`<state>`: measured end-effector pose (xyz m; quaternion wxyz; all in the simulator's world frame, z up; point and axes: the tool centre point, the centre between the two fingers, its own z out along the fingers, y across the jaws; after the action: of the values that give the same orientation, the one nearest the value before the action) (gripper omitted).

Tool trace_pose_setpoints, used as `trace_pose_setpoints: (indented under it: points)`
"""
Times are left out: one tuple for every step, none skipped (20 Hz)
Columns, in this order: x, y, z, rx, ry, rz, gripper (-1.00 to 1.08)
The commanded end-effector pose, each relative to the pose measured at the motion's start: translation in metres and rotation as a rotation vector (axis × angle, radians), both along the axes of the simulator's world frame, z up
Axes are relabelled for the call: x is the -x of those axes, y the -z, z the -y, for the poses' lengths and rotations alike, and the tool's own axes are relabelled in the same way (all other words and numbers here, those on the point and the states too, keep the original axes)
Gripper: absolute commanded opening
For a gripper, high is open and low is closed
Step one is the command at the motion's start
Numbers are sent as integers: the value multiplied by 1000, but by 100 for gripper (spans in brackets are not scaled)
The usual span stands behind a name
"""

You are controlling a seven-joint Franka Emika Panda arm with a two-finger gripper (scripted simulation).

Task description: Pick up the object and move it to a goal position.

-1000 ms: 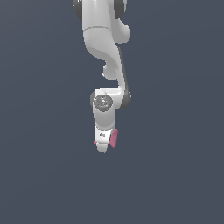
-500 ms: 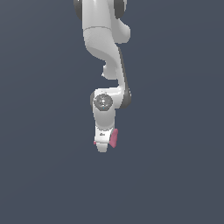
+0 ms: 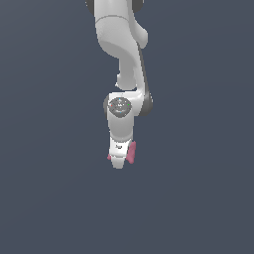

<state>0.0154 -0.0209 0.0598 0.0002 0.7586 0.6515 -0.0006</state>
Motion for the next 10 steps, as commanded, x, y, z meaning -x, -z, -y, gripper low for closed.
trace_pose_setpoints:
  points:
    - [2, -18, -5, 0, -1, 1, -100]
    - [3, -26, -8, 1, -1, 1, -100]
    - [4, -35, -10, 1, -1, 1, -100]
    - [5, -44, -13, 1, -1, 1, -100]
    - [6, -54, -16, 1, -1, 1, -100]
    - [8, -65, -19, 1, -1, 1, -100]
    - [9, -76, -23, 2, -2, 1, -100]
    - [10, -87, -26, 2, -2, 1, -100]
    - [12, -99, -30, 2, -2, 1, -100]
    - [13, -111, -33, 2, -2, 1, -100]
